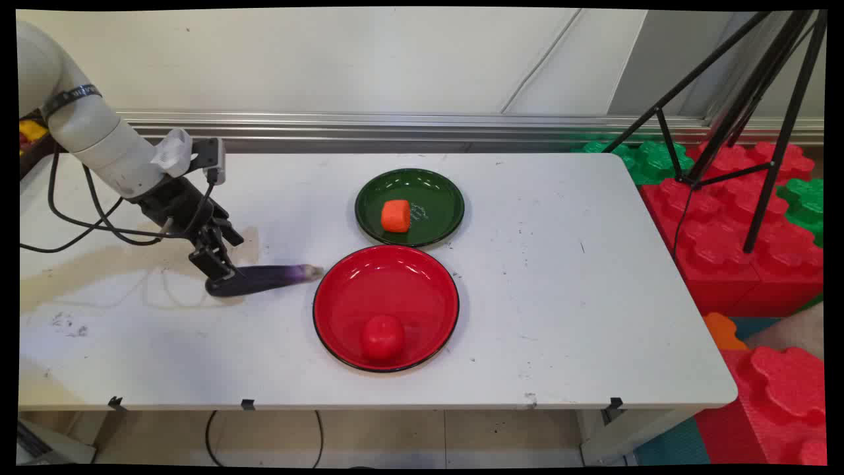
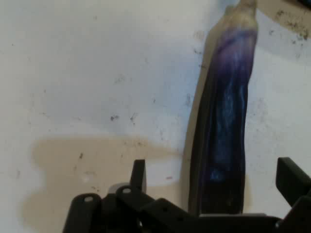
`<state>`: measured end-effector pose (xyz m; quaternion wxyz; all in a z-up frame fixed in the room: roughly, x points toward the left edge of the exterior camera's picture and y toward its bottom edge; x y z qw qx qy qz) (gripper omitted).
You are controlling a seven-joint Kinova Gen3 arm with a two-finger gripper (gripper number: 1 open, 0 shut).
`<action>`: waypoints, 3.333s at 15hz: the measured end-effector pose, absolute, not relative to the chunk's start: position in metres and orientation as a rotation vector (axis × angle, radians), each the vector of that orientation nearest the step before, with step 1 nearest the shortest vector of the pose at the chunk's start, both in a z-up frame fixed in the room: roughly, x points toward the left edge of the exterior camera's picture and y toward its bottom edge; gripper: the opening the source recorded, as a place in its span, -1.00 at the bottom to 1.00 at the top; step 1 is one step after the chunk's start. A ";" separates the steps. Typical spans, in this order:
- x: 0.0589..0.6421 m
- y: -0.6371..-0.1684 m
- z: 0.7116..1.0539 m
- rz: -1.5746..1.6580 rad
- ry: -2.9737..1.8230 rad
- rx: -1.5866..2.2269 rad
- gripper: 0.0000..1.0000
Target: Pick up the mandarin from the green plate
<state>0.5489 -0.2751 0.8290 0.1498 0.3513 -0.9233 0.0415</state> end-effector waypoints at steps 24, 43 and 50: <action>0.529 -0.299 0.922 0.295 -2.448 0.943 1.00; 0.455 -0.410 0.876 0.299 -2.413 0.840 1.00; 0.428 -0.446 0.836 0.258 -2.443 0.837 1.00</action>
